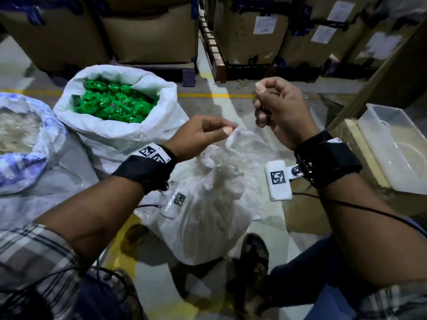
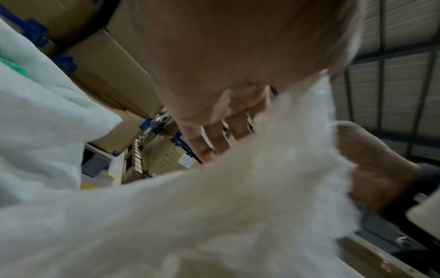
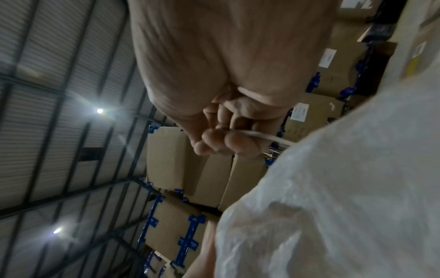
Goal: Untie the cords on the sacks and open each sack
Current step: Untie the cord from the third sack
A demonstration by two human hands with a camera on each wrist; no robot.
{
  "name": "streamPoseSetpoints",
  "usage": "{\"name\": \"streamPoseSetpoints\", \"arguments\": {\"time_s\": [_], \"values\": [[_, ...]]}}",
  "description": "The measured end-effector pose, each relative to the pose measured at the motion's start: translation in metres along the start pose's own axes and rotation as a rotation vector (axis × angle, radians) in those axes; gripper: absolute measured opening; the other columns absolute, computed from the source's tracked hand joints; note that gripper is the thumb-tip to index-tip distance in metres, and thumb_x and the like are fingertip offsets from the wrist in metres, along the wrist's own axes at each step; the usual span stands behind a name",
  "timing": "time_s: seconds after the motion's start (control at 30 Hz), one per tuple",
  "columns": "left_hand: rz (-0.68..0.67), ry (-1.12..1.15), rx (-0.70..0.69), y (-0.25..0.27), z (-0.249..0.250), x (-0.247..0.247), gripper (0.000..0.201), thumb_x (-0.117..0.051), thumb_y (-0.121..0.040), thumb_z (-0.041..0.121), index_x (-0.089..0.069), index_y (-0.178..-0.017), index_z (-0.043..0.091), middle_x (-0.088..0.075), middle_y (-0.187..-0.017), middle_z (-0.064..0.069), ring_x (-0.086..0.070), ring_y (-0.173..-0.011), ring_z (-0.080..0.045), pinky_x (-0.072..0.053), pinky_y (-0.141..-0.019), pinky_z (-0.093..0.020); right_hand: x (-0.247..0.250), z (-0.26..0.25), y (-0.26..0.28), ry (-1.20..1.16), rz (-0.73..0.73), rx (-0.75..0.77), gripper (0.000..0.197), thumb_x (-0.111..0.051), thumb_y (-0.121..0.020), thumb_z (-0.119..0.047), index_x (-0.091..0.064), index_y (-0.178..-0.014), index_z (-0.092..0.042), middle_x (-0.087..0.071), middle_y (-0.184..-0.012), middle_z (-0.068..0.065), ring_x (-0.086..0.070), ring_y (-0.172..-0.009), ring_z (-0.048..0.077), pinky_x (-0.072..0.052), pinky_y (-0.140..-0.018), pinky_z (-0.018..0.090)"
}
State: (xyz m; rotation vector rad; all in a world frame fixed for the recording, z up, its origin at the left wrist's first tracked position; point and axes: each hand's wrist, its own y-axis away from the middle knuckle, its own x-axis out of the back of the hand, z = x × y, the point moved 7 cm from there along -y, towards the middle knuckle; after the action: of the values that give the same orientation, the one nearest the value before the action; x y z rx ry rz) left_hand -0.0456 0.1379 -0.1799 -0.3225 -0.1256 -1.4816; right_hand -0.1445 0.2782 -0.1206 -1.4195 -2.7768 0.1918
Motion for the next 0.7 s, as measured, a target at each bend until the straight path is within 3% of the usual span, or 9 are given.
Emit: {"name": "streamPoseSetpoints", "arguments": {"time_s": [0.07, 0.17, 0.23, 0.3, 0.37, 0.5, 0.6, 0.7], "values": [[0.106, 0.009, -0.034, -0.001, 0.01, -0.003, 0.02, -0.063, -0.099, 0.025, -0.075, -0.114, 0.019, -0.076, -0.098, 0.012, -0.066, -0.086, 0.004, -0.052, -0.076, -0.018, -0.009, -0.012, 0.002, -0.01, -0.028, 0.082, 0.005, -0.056, -0.101, -0.012, -0.056, -0.096, -0.013, -0.054, -0.068, 0.005, -0.042, -0.051, 0.013, -0.034, -0.049, 0.025], [0.147, 0.003, -0.081, -0.004, 0.028, -0.008, 0.029, -0.073, -0.092, 0.031, -0.073, -0.119, 0.02, -0.077, -0.108, 0.005, -0.072, -0.1, -0.008, -0.057, -0.091, -0.028, -0.025, -0.03, 0.008, -0.005, -0.088, 0.201, 0.002, -0.057, -0.1, -0.009, -0.058, -0.099, -0.009, -0.061, -0.072, 0.003, -0.052, -0.066, 0.02, -0.044, -0.058, 0.031], [0.209, -0.091, -0.109, -0.005, 0.036, -0.006, 0.035, -0.078, -0.086, 0.038, -0.072, -0.119, 0.025, -0.076, -0.105, 0.011, -0.072, -0.096, -0.007, -0.058, -0.086, -0.024, -0.031, -0.036, 0.01, 0.004, -0.109, 0.251, 0.004, -0.057, -0.1, -0.012, -0.058, -0.102, -0.008, -0.069, -0.08, 0.006, -0.06, -0.079, 0.028, -0.049, -0.07, 0.04], [0.263, -0.154, -0.104, -0.007, 0.039, -0.004, 0.027, -0.08, -0.083, 0.041, -0.075, -0.108, 0.031, -0.077, -0.097, 0.017, -0.072, -0.086, -0.005, -0.058, -0.079, -0.023, -0.033, -0.042, 0.012, 0.029, -0.1, 0.295, 0.009, -0.058, -0.101, -0.015, -0.057, -0.105, -0.007, -0.075, -0.089, 0.011, -0.069, -0.089, 0.031, -0.05, -0.08, 0.051], [0.296, -0.178, -0.089, -0.009, 0.041, -0.004, 0.016, -0.081, -0.083, 0.036, -0.08, -0.096, 0.027, -0.078, -0.087, 0.015, -0.072, -0.078, -0.007, -0.059, -0.076, -0.028, -0.031, -0.045, 0.013, 0.047, -0.087, 0.31, 0.01, -0.057, -0.101, -0.016, -0.057, -0.107, -0.008, -0.076, -0.098, 0.015, -0.072, -0.098, 0.033, -0.05, -0.091, 0.058], [0.378, 0.028, -0.087, -0.016, 0.049, 0.001, 0.013, -0.077, -0.088, 0.024, -0.081, -0.098, 0.016, -0.078, -0.08, -0.004, -0.073, -0.069, -0.015, -0.057, -0.065, -0.033, -0.013, -0.032, 0.009, 0.058, 0.015, 0.159, 0.022, -0.053, -0.103, -0.015, -0.057, -0.119, -0.001, -0.072, -0.114, 0.016, -0.07, -0.104, 0.029, -0.053, -0.093, 0.05], [0.419, 0.185, -0.086, -0.026, 0.056, 0.008, 0.017, -0.073, -0.092, 0.018, -0.078, -0.104, 0.009, -0.078, -0.088, -0.012, -0.075, -0.077, -0.02, -0.059, -0.068, -0.031, -0.002, -0.012, 0.013, 0.241, 0.007, 0.003, 0.024, -0.056, -0.101, -0.013, -0.063, -0.121, -0.002, -0.074, -0.107, 0.012, -0.072, -0.093, 0.023, -0.052, -0.085, 0.041], [0.438, 0.311, -0.072, -0.036, 0.06, 0.011, 0.018, -0.068, -0.096, 0.013, -0.074, -0.107, 0.0, -0.077, -0.093, -0.014, -0.071, -0.074, -0.015, -0.058, -0.068, -0.027, -0.004, -0.003, 0.019, 0.336, -0.062, -0.014, 0.023, -0.06, -0.098, -0.009, -0.069, -0.117, 0.0, -0.074, -0.103, 0.021, -0.068, -0.087, 0.025, -0.047, -0.075, 0.034]]}}
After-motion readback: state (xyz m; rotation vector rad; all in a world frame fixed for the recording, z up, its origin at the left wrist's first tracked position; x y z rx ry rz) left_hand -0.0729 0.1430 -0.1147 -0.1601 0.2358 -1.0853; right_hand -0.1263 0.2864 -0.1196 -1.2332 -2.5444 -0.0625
